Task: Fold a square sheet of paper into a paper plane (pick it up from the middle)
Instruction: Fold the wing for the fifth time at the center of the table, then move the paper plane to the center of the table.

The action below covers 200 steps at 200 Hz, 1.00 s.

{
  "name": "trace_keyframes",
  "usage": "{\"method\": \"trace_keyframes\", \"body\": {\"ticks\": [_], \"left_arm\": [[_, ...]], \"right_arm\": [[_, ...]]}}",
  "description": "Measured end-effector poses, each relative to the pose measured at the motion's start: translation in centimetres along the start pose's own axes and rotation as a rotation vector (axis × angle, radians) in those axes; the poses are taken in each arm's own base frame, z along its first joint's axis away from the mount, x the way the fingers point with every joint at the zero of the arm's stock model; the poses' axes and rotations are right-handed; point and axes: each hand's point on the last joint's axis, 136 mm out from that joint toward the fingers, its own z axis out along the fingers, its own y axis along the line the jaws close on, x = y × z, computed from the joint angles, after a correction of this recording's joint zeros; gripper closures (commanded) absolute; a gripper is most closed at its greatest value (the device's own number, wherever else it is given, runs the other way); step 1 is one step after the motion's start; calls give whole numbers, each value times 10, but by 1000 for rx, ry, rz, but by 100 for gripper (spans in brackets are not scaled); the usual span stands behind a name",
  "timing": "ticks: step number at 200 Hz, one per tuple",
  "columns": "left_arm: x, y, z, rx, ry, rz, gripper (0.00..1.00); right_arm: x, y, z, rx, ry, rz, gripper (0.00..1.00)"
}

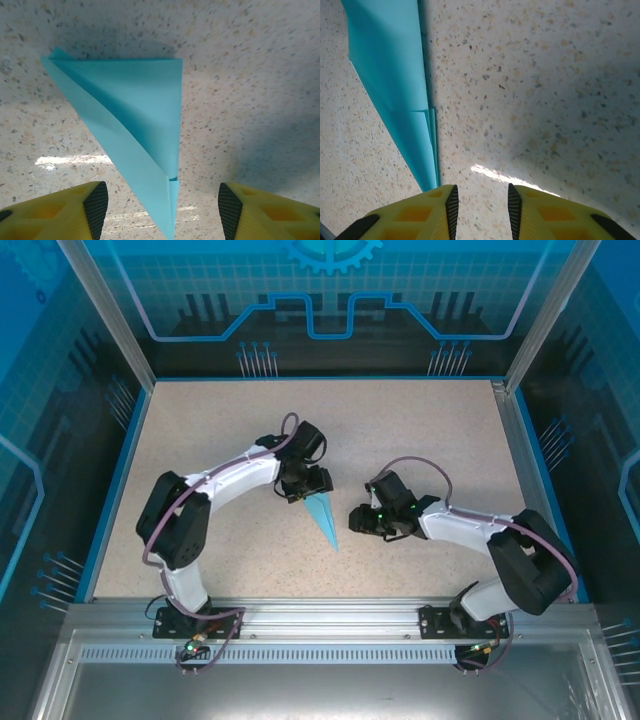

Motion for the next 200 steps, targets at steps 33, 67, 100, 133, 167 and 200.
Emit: {"method": "trace_keyframes", "body": {"ticks": [33, 67, 100, 133, 167, 200], "left_arm": [[1, 4, 13, -83, 35, -8, 36], [2, 13, 22, -148, 64, -16, 39], [5, 19, 29, -181, 89, -21, 44], [8, 26, 28, -198, 86, -29, 51], [15, 36, 22, -212, 81, -40, 57], [23, 45, 15, -213, 75, -45, 60]], "right_arm": [[-4, 3, 5, -2, 3, 2, 65], [-5, 4, 11, -8, 9, 11, 64], [-8, 8, 17, -14, 18, 13, 64], [-13, 14, 20, -24, 15, 11, 64], [-13, 19, 28, -46, 34, 11, 61], [-14, 30, 35, -100, 57, 5, 55]]}}
